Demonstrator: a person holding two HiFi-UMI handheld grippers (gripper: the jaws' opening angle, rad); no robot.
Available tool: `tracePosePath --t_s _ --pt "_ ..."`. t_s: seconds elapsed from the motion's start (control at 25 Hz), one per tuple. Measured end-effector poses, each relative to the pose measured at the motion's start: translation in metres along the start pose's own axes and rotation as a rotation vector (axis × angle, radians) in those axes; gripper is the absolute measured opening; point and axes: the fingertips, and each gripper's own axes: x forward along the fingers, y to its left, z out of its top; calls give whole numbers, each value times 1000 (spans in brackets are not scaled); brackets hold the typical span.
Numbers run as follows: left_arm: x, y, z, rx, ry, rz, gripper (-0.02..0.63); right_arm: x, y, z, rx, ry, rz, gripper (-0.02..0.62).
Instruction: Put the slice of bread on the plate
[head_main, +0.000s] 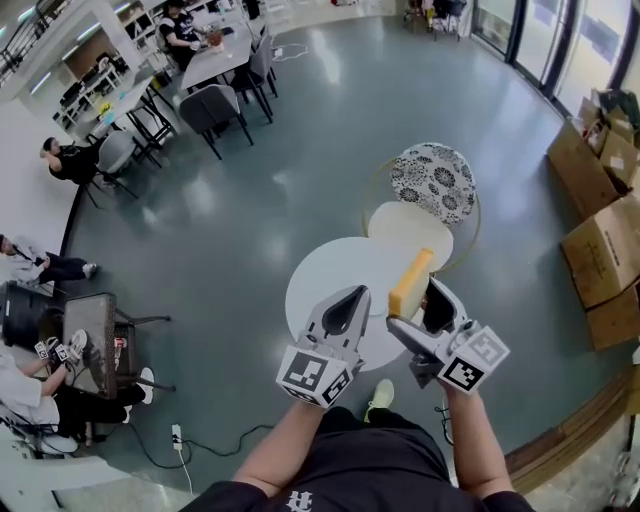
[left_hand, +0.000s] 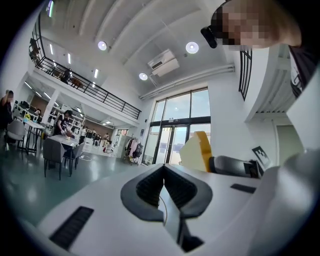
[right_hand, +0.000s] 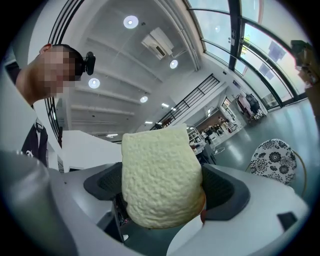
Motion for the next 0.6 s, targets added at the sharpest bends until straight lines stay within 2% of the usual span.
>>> tracePosePath --t_s 0.24,0.6 --pt "23 26 -25 -26 30 31 8 22 -42 -18 59 43 -18 502" --pt "46 68 -72 -48 60 -27 8 41 -95 -69 89 64 -122 502"
